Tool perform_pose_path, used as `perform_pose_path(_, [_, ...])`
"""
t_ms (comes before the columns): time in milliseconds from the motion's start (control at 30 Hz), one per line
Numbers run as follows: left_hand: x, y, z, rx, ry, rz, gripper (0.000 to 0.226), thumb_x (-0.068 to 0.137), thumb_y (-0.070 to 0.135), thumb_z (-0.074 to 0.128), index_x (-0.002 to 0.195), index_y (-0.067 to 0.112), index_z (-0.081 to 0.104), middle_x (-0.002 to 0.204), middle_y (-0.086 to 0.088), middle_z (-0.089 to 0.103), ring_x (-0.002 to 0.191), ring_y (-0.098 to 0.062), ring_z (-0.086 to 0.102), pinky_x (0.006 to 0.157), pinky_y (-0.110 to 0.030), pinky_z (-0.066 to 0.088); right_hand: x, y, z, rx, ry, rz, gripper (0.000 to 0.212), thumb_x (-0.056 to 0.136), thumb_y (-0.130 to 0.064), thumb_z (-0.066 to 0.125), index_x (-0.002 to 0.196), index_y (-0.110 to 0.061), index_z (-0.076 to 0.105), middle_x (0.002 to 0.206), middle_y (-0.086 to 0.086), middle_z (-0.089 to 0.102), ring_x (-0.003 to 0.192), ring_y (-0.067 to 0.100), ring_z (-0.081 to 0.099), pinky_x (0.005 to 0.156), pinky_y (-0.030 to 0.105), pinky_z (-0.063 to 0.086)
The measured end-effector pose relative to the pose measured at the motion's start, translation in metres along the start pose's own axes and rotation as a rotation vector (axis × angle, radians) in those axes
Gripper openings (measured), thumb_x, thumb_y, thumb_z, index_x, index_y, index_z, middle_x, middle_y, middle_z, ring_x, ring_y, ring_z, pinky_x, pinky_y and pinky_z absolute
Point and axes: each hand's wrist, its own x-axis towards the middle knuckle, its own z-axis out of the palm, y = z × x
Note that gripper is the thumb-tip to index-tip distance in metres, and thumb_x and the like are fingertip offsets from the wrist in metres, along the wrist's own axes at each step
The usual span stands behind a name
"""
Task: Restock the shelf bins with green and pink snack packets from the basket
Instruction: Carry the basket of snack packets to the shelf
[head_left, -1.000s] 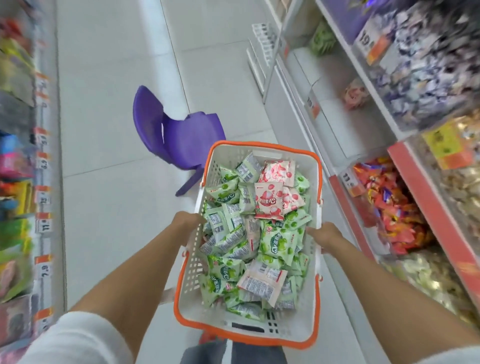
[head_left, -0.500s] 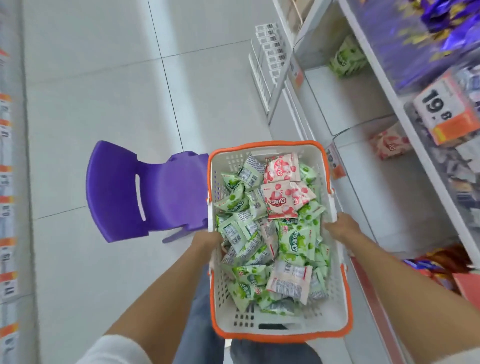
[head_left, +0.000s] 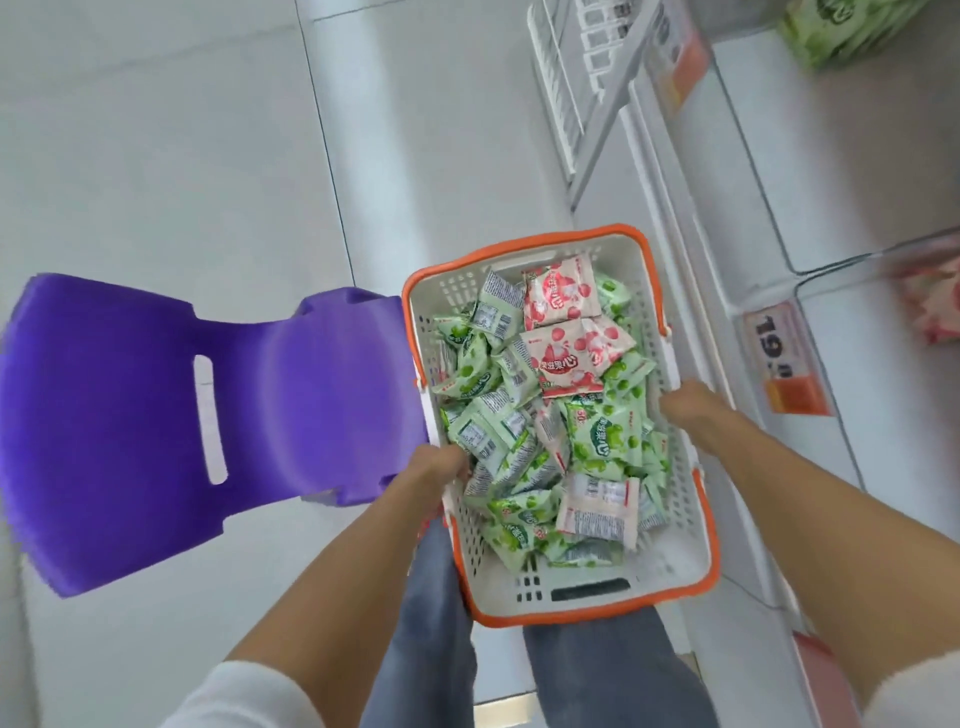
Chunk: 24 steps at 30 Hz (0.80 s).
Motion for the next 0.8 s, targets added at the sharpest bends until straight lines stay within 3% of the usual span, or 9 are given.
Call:
perform_pose_path(67, [0.016, 0.005, 0.011, -0.025, 0.0, 0.005, 0.024, 0.075, 0.001, 0.057, 0.098, -0.005, 0.057, 0.102, -0.014, 0.049, 0.092, -0.027, 0.05, 0.086, -0.037, 0.05, 0.023, -0.005, 0.007, 0.012, 0.001, -0.016, 0.053, 0.096, -0.002, 0.045, 0.145, 0.006, 0.029, 0.14, 0.026, 0.043, 0.119, 0.04, 0.05, 0.094, 0.045, 0.047])
perform_pose_path(133, [0.023, 0.01, 0.019, -0.025, 0.001, 0.003, 0.004, 0.077, 0.0, 0.054, 0.081, -0.001, 0.054, 0.097, -0.012, 0.05, 0.089, -0.025, 0.05, 0.077, -0.032, 0.048, 0.037, -0.01, 0.013, -0.008, 0.011, -0.029, 0.058, 0.097, -0.002, 0.044, 0.15, 0.004, 0.02, 0.147, 0.024, 0.036, 0.129, 0.04, 0.043, 0.1, 0.043, 0.043])
perform_pose_path(233, [0.032, 0.013, 0.023, 0.04, -0.045, 0.02, 0.018, 0.081, 0.003, 0.051, 0.067, 0.01, 0.043, 0.082, -0.008, 0.04, 0.064, -0.017, 0.035, 0.056, -0.026, 0.032, 0.043, -0.014, 0.018, -0.034, -0.043, -0.087, 0.062, 0.097, -0.002, 0.043, 0.152, -0.001, 0.015, 0.156, 0.019, 0.025, 0.136, 0.037, 0.036, 0.103, 0.039, 0.039])
perform_pose_path(333, [0.025, 0.028, 0.02, 0.211, -0.157, 0.063, 0.024, 0.088, 0.008, 0.047, 0.068, 0.015, 0.035, 0.076, -0.002, 0.029, 0.06, -0.014, 0.024, 0.067, -0.031, 0.031, 0.028, -0.016, 0.022, -0.046, -0.117, -0.157, 0.063, 0.094, 0.004, 0.04, 0.153, -0.007, 0.021, 0.155, 0.017, 0.026, 0.124, 0.036, 0.05, 0.075, 0.032, 0.05])
perform_pose_path(367, [0.018, 0.037, 0.02, 0.304, -0.141, 0.092, 0.025, 0.091, 0.01, 0.047, 0.068, 0.014, 0.036, 0.074, -0.002, 0.031, 0.059, -0.014, 0.025, 0.066, -0.031, 0.032, 0.019, -0.017, 0.023, -0.04, -0.122, -0.171, 0.063, 0.093, 0.005, 0.04, 0.153, -0.008, 0.023, 0.155, 0.016, 0.027, 0.122, 0.035, 0.051, 0.071, 0.031, 0.049])
perform_pose_path(467, [-0.011, 0.07, 0.015, 0.503, -0.016, 0.233, 0.026, 0.093, 0.012, 0.047, 0.068, 0.007, 0.042, 0.067, -0.004, 0.041, 0.055, -0.015, 0.036, 0.051, -0.026, 0.032, -0.016, -0.019, 0.021, 0.017, -0.12, -0.173, 0.063, 0.091, 0.006, 0.043, 0.15, -0.009, 0.03, 0.15, 0.016, 0.037, 0.114, 0.031, 0.056, 0.079, 0.033, 0.051])
perform_pose_path(567, [-0.042, 0.103, 0.006, 0.609, 0.067, 0.347, 0.016, 0.092, 0.01, 0.044, 0.08, 0.002, 0.052, 0.072, -0.008, 0.052, 0.068, -0.022, 0.051, 0.062, -0.032, 0.046, -0.046, -0.017, 0.014, 0.045, -0.135, -0.171, 0.061, 0.091, 0.007, 0.044, 0.149, -0.01, 0.034, 0.149, 0.017, 0.039, 0.089, 0.026, 0.058, 0.055, 0.025, 0.041])
perform_pose_path(700, [-0.063, 0.128, -0.002, 0.679, 0.137, 0.326, 0.019, 0.09, 0.007, 0.046, 0.085, 0.001, 0.063, 0.092, -0.012, 0.068, 0.083, -0.028, 0.065, 0.078, -0.037, 0.058, -0.067, -0.005, 0.0, 0.032, -0.122, -0.147, 0.054, 0.095, 0.001, 0.048, 0.147, -0.012, 0.037, 0.149, 0.013, 0.041, 0.105, 0.03, 0.059, 0.061, 0.022, 0.041])
perform_pose_path(800, [-0.084, 0.139, 0.001, 0.783, 0.15, 0.358, 0.022, 0.088, 0.003, 0.042, 0.084, -0.002, 0.064, 0.085, -0.014, 0.066, 0.079, -0.027, 0.065, 0.072, -0.037, 0.057, -0.079, 0.007, -0.008, 0.089, -0.141, -0.132, 0.051, 0.095, -0.001, 0.047, 0.144, -0.013, 0.041, 0.144, 0.013, 0.046, 0.113, 0.03, 0.057, 0.073, 0.027, 0.046])
